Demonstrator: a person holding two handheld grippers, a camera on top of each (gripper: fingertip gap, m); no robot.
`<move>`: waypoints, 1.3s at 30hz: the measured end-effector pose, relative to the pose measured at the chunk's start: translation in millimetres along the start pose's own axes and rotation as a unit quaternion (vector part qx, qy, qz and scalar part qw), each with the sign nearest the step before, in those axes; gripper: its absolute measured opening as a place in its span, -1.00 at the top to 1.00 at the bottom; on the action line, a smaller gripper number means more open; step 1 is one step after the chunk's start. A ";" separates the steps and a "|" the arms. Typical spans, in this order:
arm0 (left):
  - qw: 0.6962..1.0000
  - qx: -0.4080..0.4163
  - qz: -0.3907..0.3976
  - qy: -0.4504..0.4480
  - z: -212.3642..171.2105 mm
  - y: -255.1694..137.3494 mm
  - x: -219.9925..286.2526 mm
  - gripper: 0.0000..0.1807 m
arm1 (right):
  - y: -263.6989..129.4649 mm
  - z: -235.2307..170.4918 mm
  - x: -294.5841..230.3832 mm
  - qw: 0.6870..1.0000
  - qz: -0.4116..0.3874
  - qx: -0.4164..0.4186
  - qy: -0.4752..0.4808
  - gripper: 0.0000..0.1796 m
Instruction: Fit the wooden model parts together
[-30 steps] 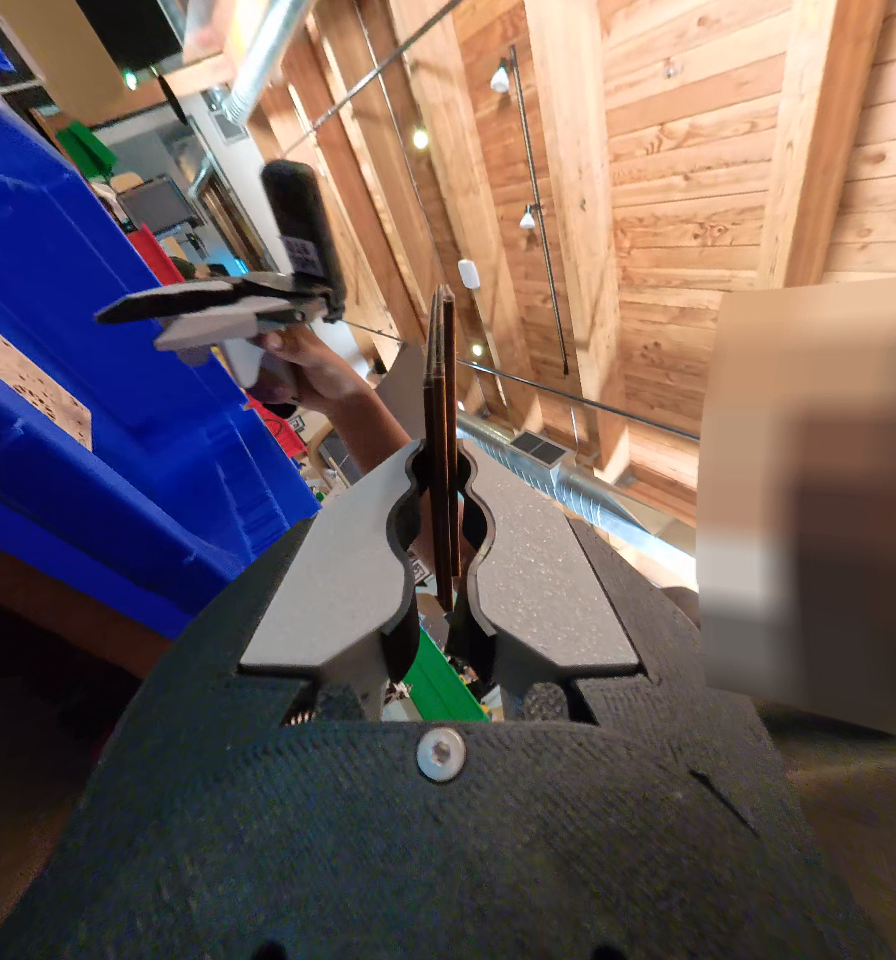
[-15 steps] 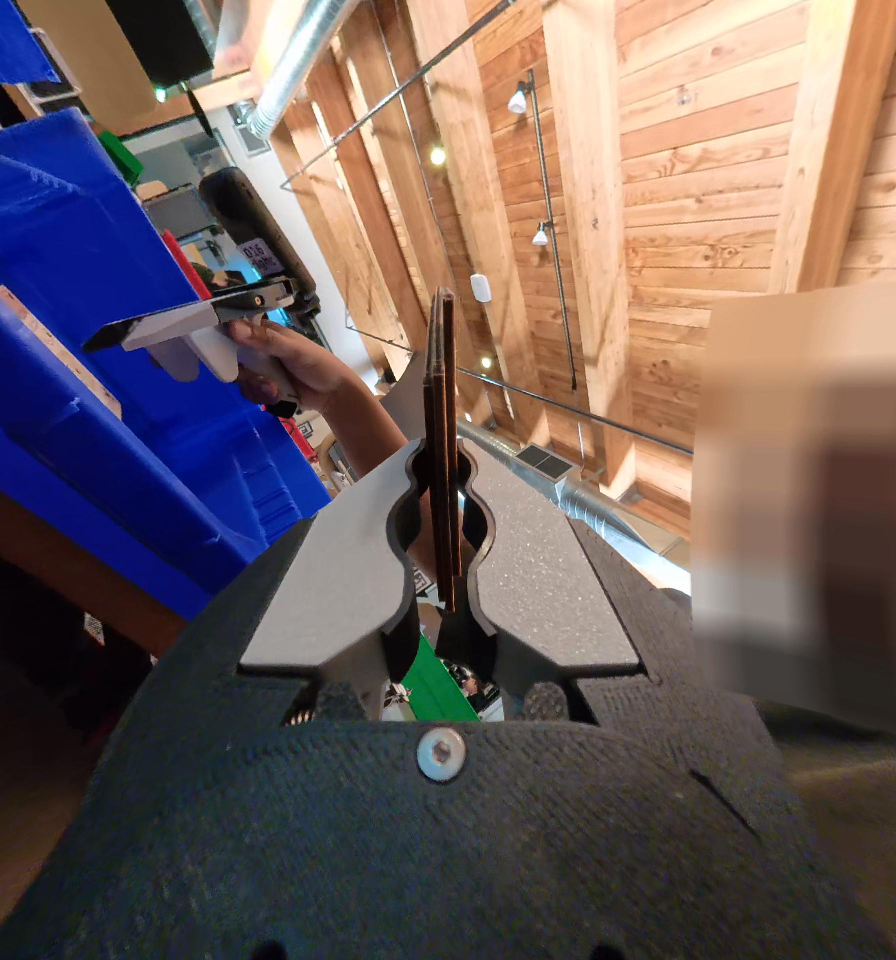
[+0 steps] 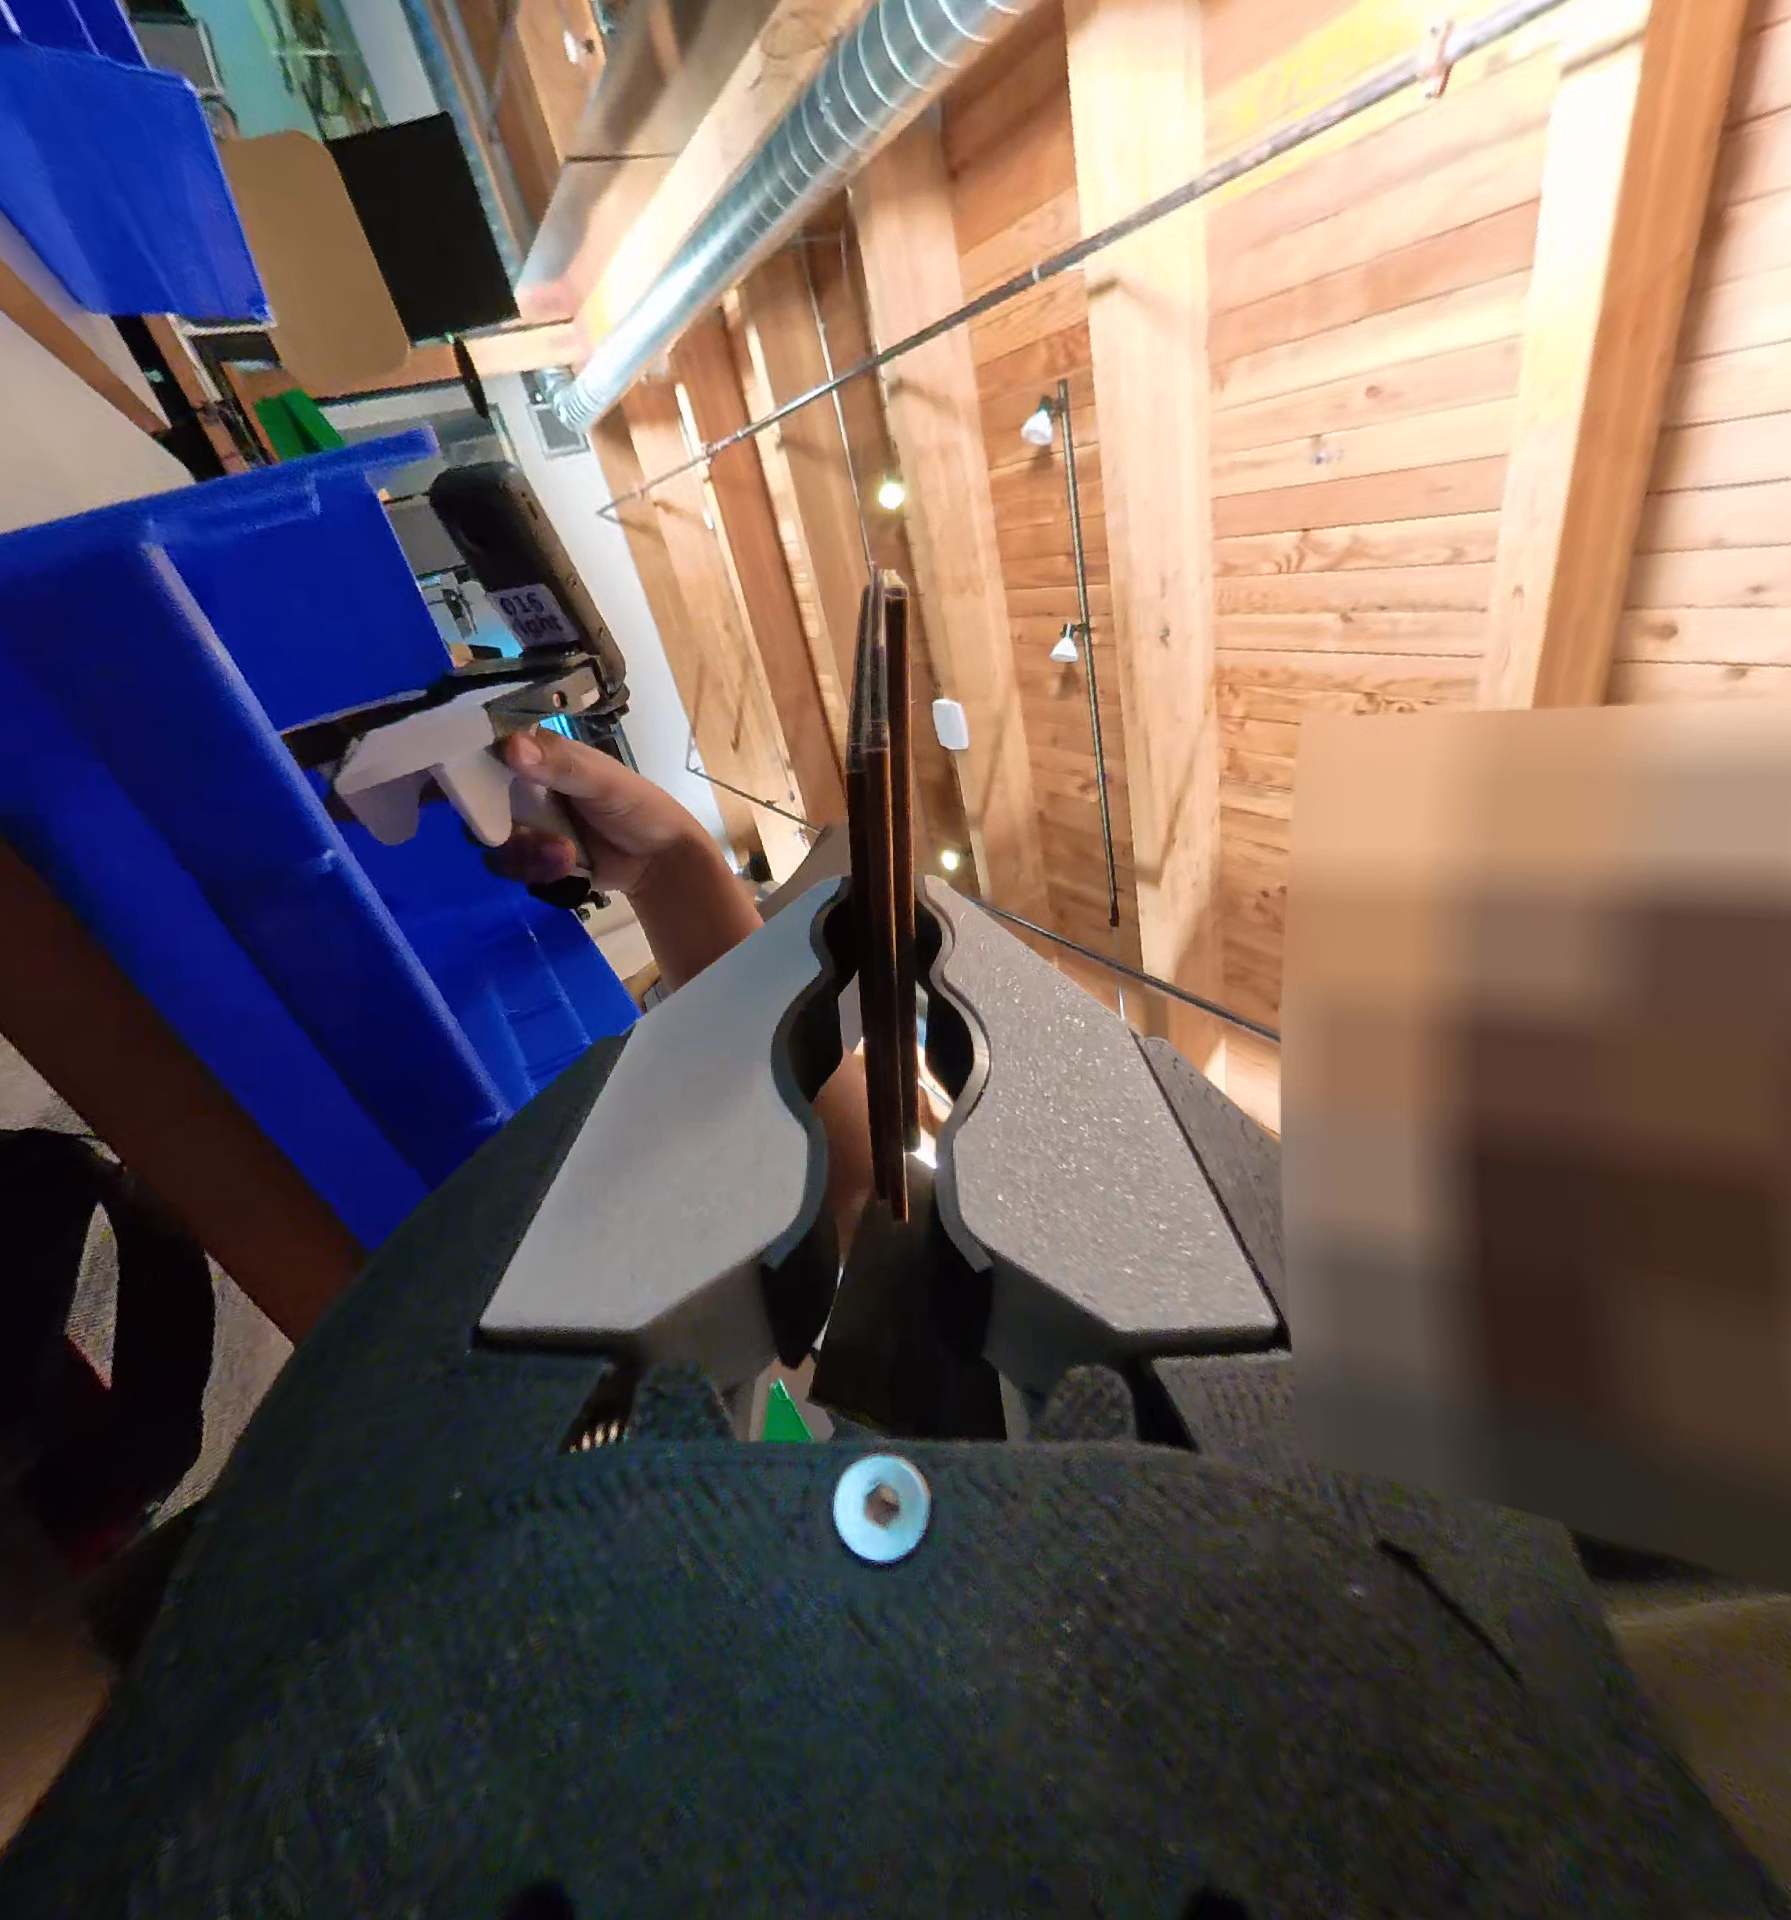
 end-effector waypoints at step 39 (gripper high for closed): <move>0.999 0.000 0.022 -0.045 5.9 21.2 -39.4 0.93 | -17.4 -32.1 -137.9 0.932 0.332 -0.025 -0.146 0.24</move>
Point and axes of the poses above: each gripper's, where its closed fingertips meet, y out along the fingers, z out of its top, x = y × z across the jaws, the point moved 1 cm from there along -y, back along the fingers
